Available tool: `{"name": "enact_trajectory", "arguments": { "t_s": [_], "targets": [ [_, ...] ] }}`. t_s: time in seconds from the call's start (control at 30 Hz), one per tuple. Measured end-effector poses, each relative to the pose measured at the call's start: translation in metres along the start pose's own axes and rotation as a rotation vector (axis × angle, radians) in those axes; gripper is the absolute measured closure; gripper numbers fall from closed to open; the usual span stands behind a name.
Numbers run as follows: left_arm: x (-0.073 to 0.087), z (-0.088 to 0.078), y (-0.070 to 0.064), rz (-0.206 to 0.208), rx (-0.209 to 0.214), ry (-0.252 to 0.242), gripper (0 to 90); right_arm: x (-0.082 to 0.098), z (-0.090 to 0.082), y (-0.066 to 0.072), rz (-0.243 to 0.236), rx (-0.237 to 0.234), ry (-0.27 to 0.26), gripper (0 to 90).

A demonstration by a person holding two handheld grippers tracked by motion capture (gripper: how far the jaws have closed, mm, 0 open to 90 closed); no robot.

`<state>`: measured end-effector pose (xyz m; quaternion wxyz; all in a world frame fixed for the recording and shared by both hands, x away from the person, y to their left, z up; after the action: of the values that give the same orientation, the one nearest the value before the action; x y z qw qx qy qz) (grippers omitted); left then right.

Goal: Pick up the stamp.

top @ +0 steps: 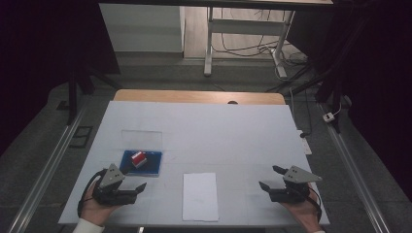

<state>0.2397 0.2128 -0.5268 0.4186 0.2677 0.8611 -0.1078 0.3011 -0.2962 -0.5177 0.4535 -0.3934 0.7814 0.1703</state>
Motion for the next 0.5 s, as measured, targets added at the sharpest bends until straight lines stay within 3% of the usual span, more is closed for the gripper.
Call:
{"name": "enact_trajectory", "arguments": {
  "t_s": [0.5],
  "targets": [
    [-0.018,-0.009,-0.002,0.027,-0.012,-0.013,20.1,0.002,0.005,0.002,-0.006,-0.003,0.016,22.3]
  ]
}}
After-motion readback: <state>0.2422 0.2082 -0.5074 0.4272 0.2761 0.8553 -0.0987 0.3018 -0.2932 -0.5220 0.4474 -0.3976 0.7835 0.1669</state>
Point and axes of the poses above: each handheld gripper's, and its own axes: z roughly forward along the jaws, x roughly out of its underside, y roughly to its left, the point moved 3 cm from there along z, roughly forward along the jaws, and after that the axes turned 3 degrees about -x, right-handed, at the moved point
